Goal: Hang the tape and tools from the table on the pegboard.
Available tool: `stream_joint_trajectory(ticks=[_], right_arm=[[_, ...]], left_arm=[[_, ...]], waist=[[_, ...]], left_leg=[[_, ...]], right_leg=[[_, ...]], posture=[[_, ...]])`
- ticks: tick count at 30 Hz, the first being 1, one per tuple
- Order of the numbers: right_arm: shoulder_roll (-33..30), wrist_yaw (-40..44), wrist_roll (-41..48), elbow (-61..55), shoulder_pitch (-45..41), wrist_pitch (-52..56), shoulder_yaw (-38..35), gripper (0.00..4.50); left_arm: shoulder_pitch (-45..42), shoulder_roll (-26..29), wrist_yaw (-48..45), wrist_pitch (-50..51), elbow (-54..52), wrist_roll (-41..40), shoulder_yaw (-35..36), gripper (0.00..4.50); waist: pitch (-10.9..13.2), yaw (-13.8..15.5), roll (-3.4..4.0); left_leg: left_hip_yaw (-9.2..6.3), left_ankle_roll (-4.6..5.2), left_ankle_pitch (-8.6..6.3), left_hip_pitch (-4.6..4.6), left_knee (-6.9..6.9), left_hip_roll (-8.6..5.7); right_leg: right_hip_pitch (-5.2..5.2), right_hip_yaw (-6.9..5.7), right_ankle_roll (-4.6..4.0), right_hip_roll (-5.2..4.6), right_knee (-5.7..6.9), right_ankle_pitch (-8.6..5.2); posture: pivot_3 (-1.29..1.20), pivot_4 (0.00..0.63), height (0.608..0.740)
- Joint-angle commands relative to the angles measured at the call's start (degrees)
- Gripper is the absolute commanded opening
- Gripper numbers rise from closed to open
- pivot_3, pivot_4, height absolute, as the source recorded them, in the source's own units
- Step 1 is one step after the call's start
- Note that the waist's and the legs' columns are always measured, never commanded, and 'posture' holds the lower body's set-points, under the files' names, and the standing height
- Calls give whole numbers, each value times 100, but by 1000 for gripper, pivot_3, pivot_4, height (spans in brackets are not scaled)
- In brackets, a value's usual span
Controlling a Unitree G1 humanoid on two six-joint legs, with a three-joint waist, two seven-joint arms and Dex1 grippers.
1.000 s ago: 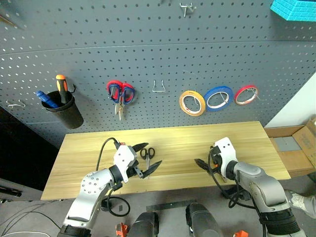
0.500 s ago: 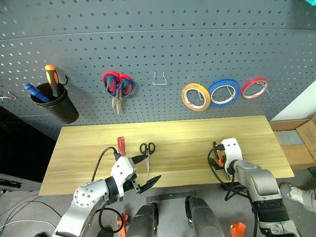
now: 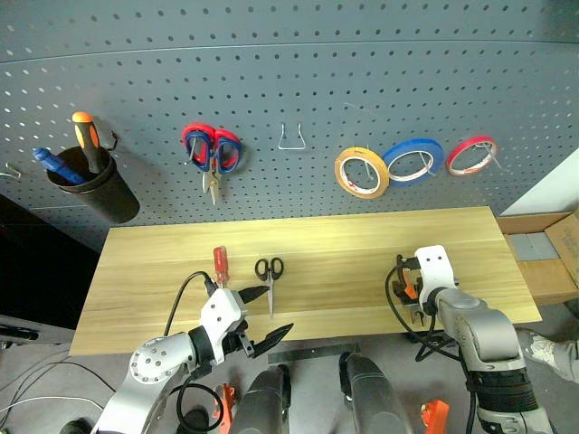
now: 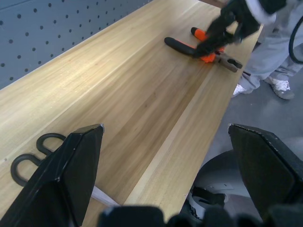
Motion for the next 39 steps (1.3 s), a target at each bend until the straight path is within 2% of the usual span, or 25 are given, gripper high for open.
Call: stream_joint_trajectory(ticks=[1, 6, 12, 25, 36, 39], right_arm=[[29, -292, -177, -590, -60, 546, -317, 4465], [553, -574, -187, -738, -221, 1328, -753, 4465], [1054, -591, -77, -310, -348, 1304, -1215, 4465], [1084, -667, -170, 187, -464, 1228, -1126, 4465], [992, -779, -340, 1496, -650, 261, -887, 4465], [1005, -782, -336, 1904, -588, -96, -866, 4465]], left_arm=[[34, 44, 14, -43, -168, -82, 127, 4500], [17, 39, 18, -34, -139, -76, 130, 4500], [54, 43, 27, -24, -166, -69, 127, 4500], [92, 49, 68, -2, -191, -34, 137, 4500], [236, 77, 158, 15, -331, -39, 164, 4500], [277, 80, 176, 7, -373, -26, 159, 4500]], waist=[[1, 1, -1], [3, -1, -3], [9, -5, -1], [12, -11, 0], [11, -11, -4], [-7, -12, -34]], left_leg=[[0, 0, 0, 0, 0, 0], [1, -3, -2, -4, -3, 2], [10, -4, -2, -4, -19, 3], [27, -6, 0, 6, -71, 4], [28, -7, 1, 10, -71, 4], [29, -7, 1, 15, -71, 5]], right_leg=[[-1, 1, 0, 0, 0, 0], [-8, 1, 0, 0, -1, 0], [-18, -3, 0, 1, -4, 0], [-35, -1, -5, 1, -8, 0], [-31, -3, -2, 1, -9, -2], [-27, -2, -1, 1, -8, -3]], posture=[[-108, 334, 740], [-112, 336, 740], [-105, 334, 740], [-95, 337, 740], [-74, 326, 740], [-67, 316, 740]])
